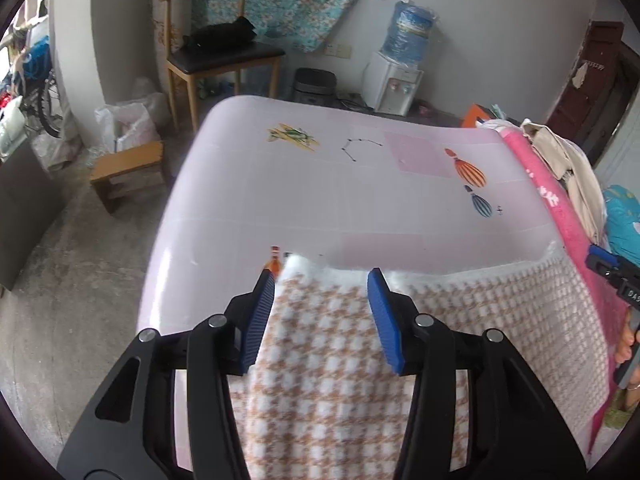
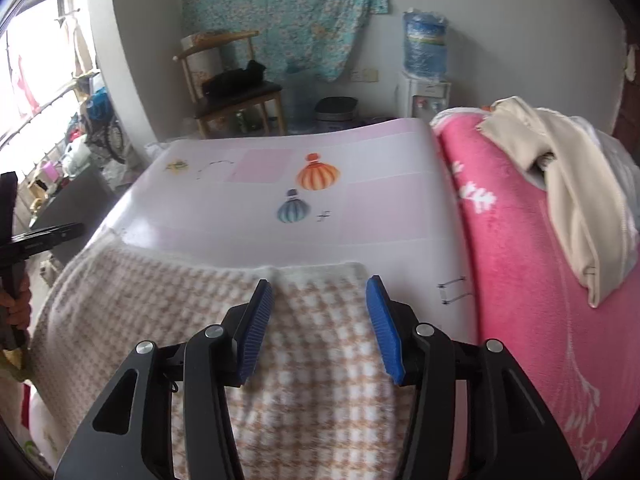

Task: Fold large clothes
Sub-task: 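Lift the hem edge and fold it over the cardigan with both grippers, then release the hem and smooth the folded bundle flat with both grippers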

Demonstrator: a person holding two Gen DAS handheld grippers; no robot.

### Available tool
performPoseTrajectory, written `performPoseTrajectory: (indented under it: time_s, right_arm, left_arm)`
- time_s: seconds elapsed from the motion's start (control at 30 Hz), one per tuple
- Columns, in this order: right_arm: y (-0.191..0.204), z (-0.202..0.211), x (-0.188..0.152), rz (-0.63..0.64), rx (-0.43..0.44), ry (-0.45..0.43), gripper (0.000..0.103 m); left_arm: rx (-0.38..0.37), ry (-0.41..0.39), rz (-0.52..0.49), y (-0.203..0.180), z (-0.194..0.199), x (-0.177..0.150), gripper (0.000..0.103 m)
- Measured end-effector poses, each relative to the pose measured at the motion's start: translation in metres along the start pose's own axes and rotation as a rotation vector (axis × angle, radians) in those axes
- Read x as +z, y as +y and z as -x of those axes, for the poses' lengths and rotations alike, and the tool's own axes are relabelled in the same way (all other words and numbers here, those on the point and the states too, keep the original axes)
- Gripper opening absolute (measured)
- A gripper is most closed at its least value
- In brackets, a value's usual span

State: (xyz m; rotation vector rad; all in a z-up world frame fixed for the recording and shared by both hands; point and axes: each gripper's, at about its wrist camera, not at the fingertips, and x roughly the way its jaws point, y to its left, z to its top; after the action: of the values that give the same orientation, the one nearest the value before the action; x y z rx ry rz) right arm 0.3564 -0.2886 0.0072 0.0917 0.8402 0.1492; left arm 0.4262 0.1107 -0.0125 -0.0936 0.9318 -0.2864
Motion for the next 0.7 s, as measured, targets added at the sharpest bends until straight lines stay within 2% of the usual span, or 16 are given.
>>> performPoseTrajectory:
  time_s: [0.07, 0.1, 0.13, 0.17, 0.23, 0.3, 0.33, 0.37, 0.43, 0.5, 0.6, 0.63, 0.7]
  right_arm:
    - [0.004, -0.026, 0.004, -0.022, 0.072, 0.070, 0.048]
    - [0.001, -0.040, 0.004, -0.046, 0.080, 0.105, 0.048]
    - [-0.005, -0.051, 0.003, -0.077, 0.077, 0.129, 0.049]
    - [-0.014, -0.057, 0.001, -0.121, 0.078, 0.138, 0.049]
    - [-0.036, -0.057, -0.002, -0.191, 0.004, 0.132, 0.046]
    - [-0.051, -0.044, -0.004, -0.222, -0.121, 0.117, 0.046]
    - [-0.055, -0.034, -0.005, -0.233, -0.139, 0.101, 0.046]
    - [-0.053, -0.021, -0.005, -0.230, -0.121, 0.073, 0.046]
    - [-0.036, 0.003, -0.006, -0.163, -0.116, 0.020, 0.046]
    - [-0.002, 0.019, -0.008, -0.065, -0.043, -0.002, 0.046]
    - [0.045, 0.014, -0.018, 0.051, 0.072, 0.052, 0.047]
    - [0.058, 0.007, -0.023, 0.077, 0.091, 0.077, 0.047]
    - [0.077, -0.015, -0.035, 0.125, 0.051, 0.137, 0.047]
  left_arm:
    - [-0.024, 0.074, 0.016, -0.008, -0.025, -0.001, 0.049]
    - [-0.001, 0.104, 0.028, -0.006, -0.038, -0.003, 0.050]
    - [0.021, 0.120, 0.045, -0.002, -0.049, -0.005, 0.057]
    - [0.029, 0.112, 0.077, 0.006, -0.053, -0.007, 0.057]
    - [0.121, 0.107, 0.163, 0.023, -0.050, -0.007, 0.061]
    - [0.091, 0.091, 0.233, 0.041, -0.037, -0.010, 0.061]
    - [0.088, 0.075, 0.247, 0.045, -0.027, -0.011, 0.061]
    - [0.098, 0.049, 0.238, 0.045, -0.015, -0.011, 0.061]
    - [0.084, -0.007, 0.165, 0.029, 0.010, -0.012, 0.061]
    - [0.036, -0.040, 0.075, 0.002, 0.030, -0.015, 0.063]
    - [-0.025, -0.013, -0.094, -0.054, 0.037, -0.033, 0.067]
    - [-0.016, 0.013, -0.142, -0.071, 0.032, -0.041, 0.067]
    - [0.063, 0.065, -0.225, -0.098, 0.015, -0.059, 0.067]
